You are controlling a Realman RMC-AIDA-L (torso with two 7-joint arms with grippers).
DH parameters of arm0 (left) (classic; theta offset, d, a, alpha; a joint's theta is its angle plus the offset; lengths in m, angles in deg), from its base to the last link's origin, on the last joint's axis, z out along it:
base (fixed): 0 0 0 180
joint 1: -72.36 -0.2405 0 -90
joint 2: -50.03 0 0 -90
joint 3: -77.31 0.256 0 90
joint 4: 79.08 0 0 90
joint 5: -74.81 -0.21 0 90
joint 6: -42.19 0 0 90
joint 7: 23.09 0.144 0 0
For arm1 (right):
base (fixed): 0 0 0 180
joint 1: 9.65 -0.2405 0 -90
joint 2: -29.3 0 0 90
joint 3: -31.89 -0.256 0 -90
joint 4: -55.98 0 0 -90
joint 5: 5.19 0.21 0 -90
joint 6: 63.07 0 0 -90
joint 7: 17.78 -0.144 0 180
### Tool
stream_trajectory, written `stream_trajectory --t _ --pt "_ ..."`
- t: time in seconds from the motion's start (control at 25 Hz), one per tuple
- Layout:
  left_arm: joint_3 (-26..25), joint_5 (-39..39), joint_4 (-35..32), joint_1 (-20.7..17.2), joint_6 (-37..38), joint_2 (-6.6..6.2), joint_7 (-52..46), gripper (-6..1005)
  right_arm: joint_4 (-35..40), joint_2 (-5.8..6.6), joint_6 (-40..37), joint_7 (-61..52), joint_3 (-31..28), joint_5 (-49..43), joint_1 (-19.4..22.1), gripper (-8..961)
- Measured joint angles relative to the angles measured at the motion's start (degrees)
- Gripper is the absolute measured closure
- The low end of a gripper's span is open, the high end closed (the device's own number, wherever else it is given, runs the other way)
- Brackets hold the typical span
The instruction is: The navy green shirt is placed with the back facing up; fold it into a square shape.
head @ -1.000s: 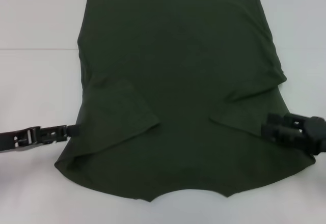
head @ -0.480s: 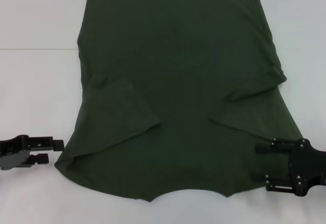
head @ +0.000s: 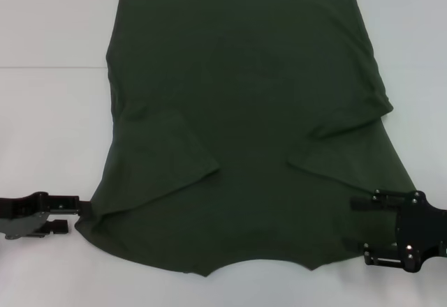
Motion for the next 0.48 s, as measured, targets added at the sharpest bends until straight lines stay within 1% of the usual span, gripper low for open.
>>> stream_trajectory --t 0.28,0.48 --pt "0.3 -0.1 0.8 0.3 -1.0 0.17 -0.2 261 0.1 -0.17 0.5 -0.2 0.3 -0.1 -0.1 237" --pt "0.3 -0.1 0.8 0.7 -1.7 0.94 -0.2 262 0.1 -0.22 0.7 -0.3 0.3 -0.1 -0.1 235"
